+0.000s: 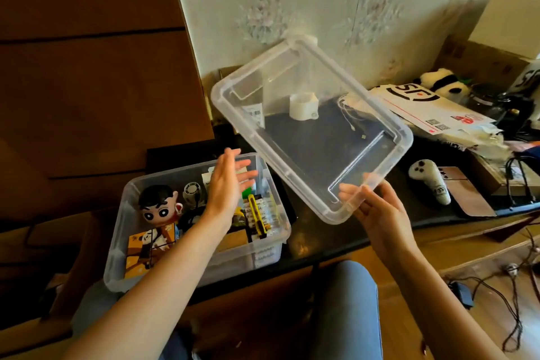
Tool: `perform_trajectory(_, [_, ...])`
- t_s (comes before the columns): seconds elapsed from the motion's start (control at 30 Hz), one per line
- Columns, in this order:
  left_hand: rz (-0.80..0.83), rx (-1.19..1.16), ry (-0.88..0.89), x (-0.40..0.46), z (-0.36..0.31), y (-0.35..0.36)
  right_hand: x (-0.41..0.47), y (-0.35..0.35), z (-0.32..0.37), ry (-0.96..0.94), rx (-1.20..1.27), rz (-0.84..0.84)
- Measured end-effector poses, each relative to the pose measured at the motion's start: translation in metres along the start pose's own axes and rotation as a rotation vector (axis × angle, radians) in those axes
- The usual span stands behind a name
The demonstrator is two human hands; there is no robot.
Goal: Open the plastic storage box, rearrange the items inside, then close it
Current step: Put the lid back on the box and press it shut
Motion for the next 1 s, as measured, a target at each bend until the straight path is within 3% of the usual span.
perform_trajectory(0.13, [-0.076, -0.318, -0.079, 0.006, -0.008, -0.057, 0.005, 0.030, -0.016, 0.079, -0.098, 0.070])
perform_trajectory(0.33, [0.017, -0.541, -0.188, 0.001, -0.009, -0.138, 0.018, 0.071, -0.035, 0.147, -0.334, 0.113])
perform_trajectory(0.43, [-0.032, -0.350, -0.277, -0.003, -0.001, -0.174, 0.022, 0.091, -0.040, 0.179, -0.450, 0.137])
perform_trajectory(0.53, [-0.185, 0.028, -0.312, -0.010, 0.008, -0.207, 0.026, 0.113, -0.046, 0.160, -0.540, 0.172])
perform_trajectory(0.73, [-0.412, 0.613, -0.114, -0.025, 0.008, -0.247, 0.041, 0.132, -0.061, 0.031, -0.907, 0.151])
perform_trajectory(1.0, [-0.402, 0.990, -0.064, -0.030, 0.015, -0.248, 0.041, 0.129, -0.062, -0.117, -1.328, 0.124])
Point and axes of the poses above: each hand's wrist, its own x-axis towards the middle knuckle, its own y-axis out of the palm, z = x × y, the point moved 9 cm from there along x, towards the middle knuckle, and after that the axes turned 1 degree about -y, right-handed, at the moved point
